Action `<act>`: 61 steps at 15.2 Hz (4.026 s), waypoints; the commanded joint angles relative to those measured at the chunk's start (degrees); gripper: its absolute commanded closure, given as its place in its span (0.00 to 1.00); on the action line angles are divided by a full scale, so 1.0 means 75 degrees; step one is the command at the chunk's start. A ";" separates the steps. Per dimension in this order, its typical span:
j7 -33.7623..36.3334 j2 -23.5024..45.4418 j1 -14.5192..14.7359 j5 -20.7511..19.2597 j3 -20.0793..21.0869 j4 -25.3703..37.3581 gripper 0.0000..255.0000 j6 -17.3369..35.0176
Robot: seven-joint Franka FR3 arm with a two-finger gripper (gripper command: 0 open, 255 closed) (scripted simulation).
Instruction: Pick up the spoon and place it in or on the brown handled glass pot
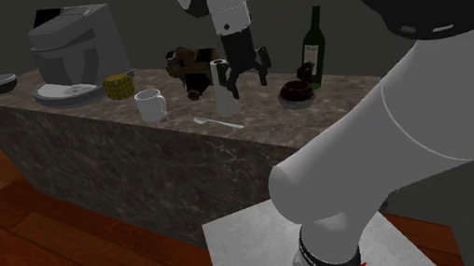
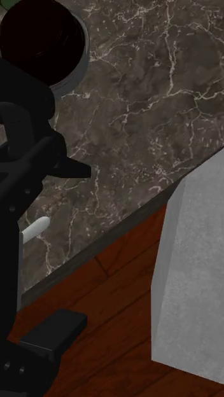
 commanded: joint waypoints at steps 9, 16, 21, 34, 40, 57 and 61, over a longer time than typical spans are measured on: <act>-0.1053 0.2884 0.0322 -0.0587 0.0232 0.1182 0.00 0.1665; -0.1593 0.4857 0.0574 -0.1127 0.0491 0.2461 0.00 0.2300; -0.1570 0.5048 0.0553 -0.1219 0.0460 0.2241 0.00 0.2709; -0.1527 0.5174 0.0521 -0.1290 0.0424 0.2018 1.00 0.3057; -0.1527 0.5174 0.0521 -0.1290 0.0424 0.2018 1.00 0.3057; -0.1892 0.4471 0.0526 -0.1040 0.0464 0.2746 1.00 0.1672; -0.1977 0.4339 0.0530 -0.0995 0.0470 0.3004 1.00 0.1292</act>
